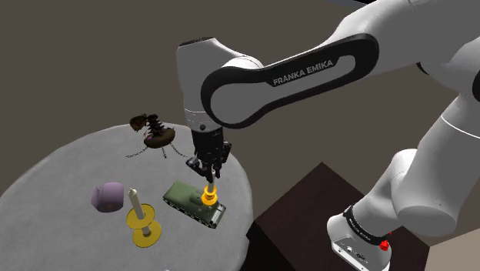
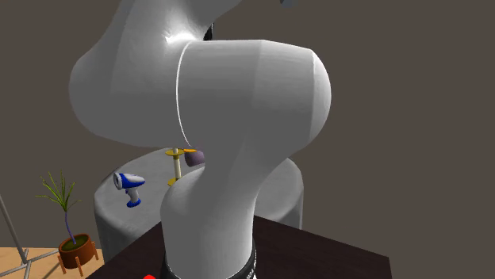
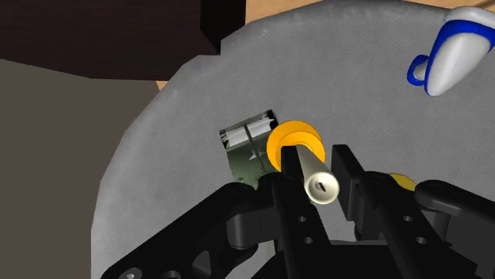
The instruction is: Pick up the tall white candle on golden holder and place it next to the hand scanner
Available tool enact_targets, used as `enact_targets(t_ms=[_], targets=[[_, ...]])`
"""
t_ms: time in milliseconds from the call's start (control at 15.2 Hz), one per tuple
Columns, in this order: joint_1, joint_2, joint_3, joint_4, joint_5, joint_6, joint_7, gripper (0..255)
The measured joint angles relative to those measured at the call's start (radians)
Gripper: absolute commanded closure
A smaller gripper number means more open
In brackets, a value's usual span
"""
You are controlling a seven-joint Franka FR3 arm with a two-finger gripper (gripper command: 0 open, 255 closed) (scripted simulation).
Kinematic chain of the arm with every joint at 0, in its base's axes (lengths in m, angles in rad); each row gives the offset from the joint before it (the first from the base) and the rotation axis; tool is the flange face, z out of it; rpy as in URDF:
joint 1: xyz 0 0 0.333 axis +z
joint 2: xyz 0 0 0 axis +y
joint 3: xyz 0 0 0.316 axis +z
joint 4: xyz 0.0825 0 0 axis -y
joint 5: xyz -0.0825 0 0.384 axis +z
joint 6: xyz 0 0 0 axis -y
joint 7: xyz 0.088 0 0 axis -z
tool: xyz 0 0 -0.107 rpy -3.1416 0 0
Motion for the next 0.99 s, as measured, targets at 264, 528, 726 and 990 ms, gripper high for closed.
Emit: enact_targets(t_ms=[264, 528, 726, 990], targets=[[0.048, -0.027, 0.042, -0.037, 0.027, 0.025, 0.076, 255], [0.1, -0.042, 0.086, -0.066, 0.051, 0.055, 0.158, 255], [0.139, -0.036, 0.116, -0.064, 0.06, 0.069, 0.222, 255], [0.18, -0.031, 0.148, -0.068, 0.068, 0.093, 0.289, 255]])
